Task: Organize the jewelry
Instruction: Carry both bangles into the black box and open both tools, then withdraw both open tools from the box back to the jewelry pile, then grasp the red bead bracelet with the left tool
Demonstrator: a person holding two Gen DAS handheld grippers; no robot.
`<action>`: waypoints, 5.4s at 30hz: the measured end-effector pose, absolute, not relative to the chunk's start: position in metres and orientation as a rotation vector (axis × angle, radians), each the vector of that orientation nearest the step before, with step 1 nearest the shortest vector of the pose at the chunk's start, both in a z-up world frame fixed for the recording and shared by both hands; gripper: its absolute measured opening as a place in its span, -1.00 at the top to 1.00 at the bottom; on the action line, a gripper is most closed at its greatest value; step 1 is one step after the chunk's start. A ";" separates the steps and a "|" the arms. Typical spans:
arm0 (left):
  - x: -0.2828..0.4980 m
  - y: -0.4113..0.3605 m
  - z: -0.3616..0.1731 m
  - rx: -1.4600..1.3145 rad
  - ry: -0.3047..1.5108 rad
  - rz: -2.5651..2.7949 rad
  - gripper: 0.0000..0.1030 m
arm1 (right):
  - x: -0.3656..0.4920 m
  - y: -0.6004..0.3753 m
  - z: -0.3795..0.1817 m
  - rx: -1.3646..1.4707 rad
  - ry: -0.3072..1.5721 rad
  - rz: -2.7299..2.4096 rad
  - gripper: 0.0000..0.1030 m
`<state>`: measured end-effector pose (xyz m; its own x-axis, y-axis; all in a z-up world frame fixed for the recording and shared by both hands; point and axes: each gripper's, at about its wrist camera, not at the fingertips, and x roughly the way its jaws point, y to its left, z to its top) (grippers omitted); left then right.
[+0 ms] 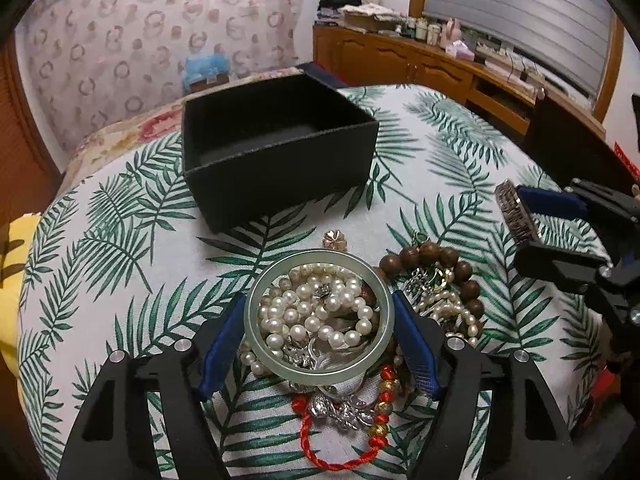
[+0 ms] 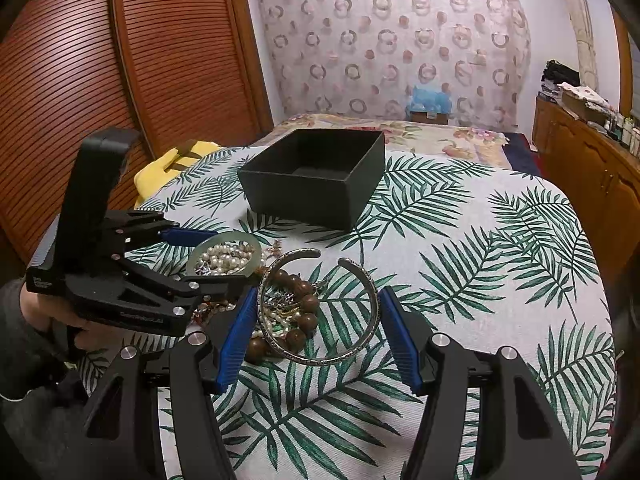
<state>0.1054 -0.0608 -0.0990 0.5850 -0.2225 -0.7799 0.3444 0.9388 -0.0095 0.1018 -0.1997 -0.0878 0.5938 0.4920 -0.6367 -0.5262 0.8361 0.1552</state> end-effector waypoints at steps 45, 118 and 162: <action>0.199 -0.008 -0.031 0.064 0.731 -0.271 -0.34 | 0.243 -0.145 -0.055 -0.117 0.662 0.703 -0.44; 0.036 -0.028 -0.076 0.113 0.788 -0.319 -0.41 | 0.075 -0.194 -0.118 -0.087 0.757 0.560 0.00; 0.006 -0.001 -0.008 0.048 0.563 -0.302 0.87 | 0.080 -0.195 -0.124 -0.082 0.780 0.546 0.00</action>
